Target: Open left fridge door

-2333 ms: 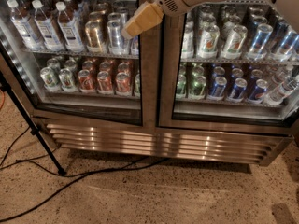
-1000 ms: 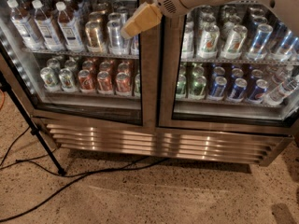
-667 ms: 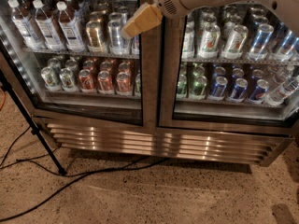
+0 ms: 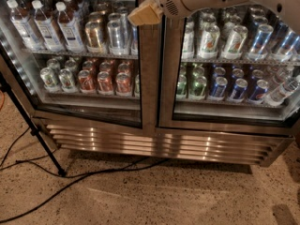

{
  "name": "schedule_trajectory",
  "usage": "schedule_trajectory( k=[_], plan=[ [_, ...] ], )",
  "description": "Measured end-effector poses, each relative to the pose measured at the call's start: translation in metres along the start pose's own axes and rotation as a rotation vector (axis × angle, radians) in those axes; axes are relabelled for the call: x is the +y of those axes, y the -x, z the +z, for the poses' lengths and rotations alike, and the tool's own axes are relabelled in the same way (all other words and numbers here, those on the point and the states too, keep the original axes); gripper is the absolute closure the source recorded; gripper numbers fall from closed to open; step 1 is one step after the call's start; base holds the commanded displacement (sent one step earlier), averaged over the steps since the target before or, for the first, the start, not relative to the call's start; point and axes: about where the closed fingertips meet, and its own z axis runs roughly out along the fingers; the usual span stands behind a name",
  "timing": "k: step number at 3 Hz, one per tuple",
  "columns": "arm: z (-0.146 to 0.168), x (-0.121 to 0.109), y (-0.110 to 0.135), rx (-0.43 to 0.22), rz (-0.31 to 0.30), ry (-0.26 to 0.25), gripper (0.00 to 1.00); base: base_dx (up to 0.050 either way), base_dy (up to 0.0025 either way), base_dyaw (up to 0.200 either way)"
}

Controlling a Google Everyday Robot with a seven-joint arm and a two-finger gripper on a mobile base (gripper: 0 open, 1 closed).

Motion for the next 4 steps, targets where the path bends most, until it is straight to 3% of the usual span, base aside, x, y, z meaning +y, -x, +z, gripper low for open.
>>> schedule_trajectory(
  k=[2,3,4],
  plan=[
    [0.000,0.000,0.000,0.000,0.000,0.000,0.89,0.000,0.00000,0.000],
    [0.009,0.008,0.018,-0.018,-0.027,0.052,1.00,0.000,0.00000,0.000],
    [0.009,0.008,0.015,-0.018,-0.027,0.052,1.00,0.000,0.00000,0.000]
  ],
)
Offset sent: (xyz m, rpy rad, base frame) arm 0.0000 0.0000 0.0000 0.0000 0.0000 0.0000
